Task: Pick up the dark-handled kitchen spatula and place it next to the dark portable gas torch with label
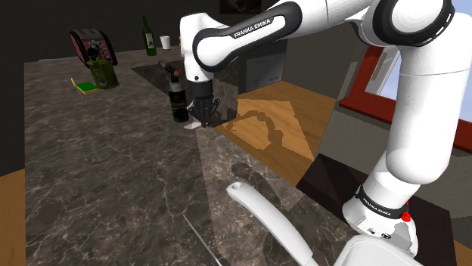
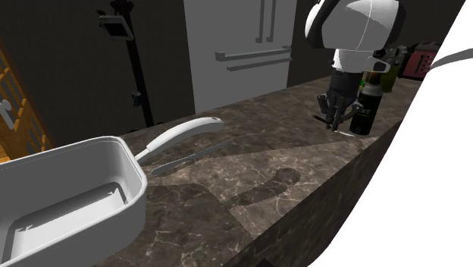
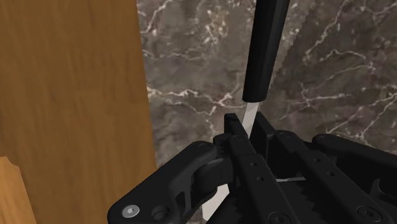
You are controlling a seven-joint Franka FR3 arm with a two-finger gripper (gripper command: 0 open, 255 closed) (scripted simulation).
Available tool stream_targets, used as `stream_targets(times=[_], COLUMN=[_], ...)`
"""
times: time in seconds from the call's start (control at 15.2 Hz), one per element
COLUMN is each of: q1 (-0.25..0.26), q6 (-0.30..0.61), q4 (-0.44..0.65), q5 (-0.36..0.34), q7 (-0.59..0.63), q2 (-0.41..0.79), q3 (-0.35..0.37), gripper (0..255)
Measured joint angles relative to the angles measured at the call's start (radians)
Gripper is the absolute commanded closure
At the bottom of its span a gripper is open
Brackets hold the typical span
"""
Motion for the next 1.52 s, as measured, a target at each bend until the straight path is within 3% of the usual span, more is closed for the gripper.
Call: stream_targets(times=[0.66,1.12,1.19,1.52], q1=[0.008,0.011,0.011,0.011], q6=[0.116,0.128,0.128,0.128], q4=[-0.069,-0.074,-0.074,-0.074], q5=[-0.031,-0.036,-0.036,-0.036], q7=[0.018,0.022,0.022,0.022], q2=[0.053,0.061,0.061,0.061], q3=[-0.014,-0.015,-0.015,-0.015], gripper=[255,255,0,0])
